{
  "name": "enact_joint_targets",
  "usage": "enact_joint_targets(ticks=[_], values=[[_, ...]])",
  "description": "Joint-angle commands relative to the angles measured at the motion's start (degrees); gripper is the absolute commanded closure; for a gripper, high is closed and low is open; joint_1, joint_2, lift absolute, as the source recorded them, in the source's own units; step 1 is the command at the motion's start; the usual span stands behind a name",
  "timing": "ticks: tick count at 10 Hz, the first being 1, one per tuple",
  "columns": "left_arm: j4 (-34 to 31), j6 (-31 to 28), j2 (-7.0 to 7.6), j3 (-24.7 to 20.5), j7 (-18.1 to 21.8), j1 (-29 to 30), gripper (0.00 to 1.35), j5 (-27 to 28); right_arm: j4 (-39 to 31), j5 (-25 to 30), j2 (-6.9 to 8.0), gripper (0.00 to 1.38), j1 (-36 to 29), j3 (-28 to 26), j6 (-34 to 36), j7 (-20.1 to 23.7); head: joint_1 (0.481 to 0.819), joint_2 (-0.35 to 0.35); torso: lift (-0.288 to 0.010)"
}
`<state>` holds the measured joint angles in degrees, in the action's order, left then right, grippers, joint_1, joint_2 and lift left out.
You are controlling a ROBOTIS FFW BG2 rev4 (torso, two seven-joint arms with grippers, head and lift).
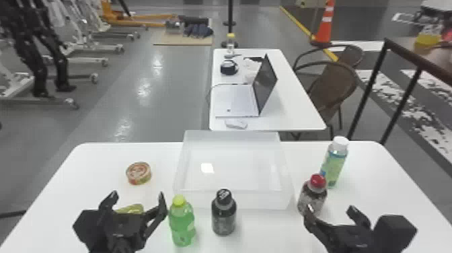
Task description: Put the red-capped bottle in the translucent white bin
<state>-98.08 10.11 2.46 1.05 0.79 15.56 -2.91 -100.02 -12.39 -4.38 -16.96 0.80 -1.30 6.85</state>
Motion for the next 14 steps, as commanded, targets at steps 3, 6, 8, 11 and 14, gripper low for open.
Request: enact_joint_targets(ticks=[3, 6, 8, 11, 14], values=[[0.1, 0.1, 0.00, 0.0, 0.0, 0.0, 0.11, -0.1, 0.1, -0.1, -0.01, 0.11, 0.0, 0.0, -0.1, 0.0, 0.549, 0.000, -0.100], [0.1, 0.1, 0.00, 0.0, 0.0, 0.0, 0.11, -0.1, 0.1, -0.1, -0.01, 0.11, 0.0, 0.0, -0.1, 0.0, 0.549, 0.000, -0.100], [0.3, 0.1, 0.00, 0.0, 0.0, 0.0, 0.11, -0.5, 1.2, 0.0, -0.01, 0.11, 0.0, 0.0, -1.1, 0.2, 0.549, 0.000, -0.100], [1.1, 1.1, -0.09, 0.1, 0.0, -0.1, 0.11, -1.4, 4.9, -0.8, -1.07, 0.11, 1.2, -0.2, -4.2, 2.6, 0.549, 0.000, -0.100], [1.2, 1.2, -0.09, 0.1, 0.1, -0.2, 0.11, -0.8, 7.6, -3.0, -3.88, 0.11, 2.6, -0.3, -4.2, 5.1, 0.549, 0.000, -0.100]])
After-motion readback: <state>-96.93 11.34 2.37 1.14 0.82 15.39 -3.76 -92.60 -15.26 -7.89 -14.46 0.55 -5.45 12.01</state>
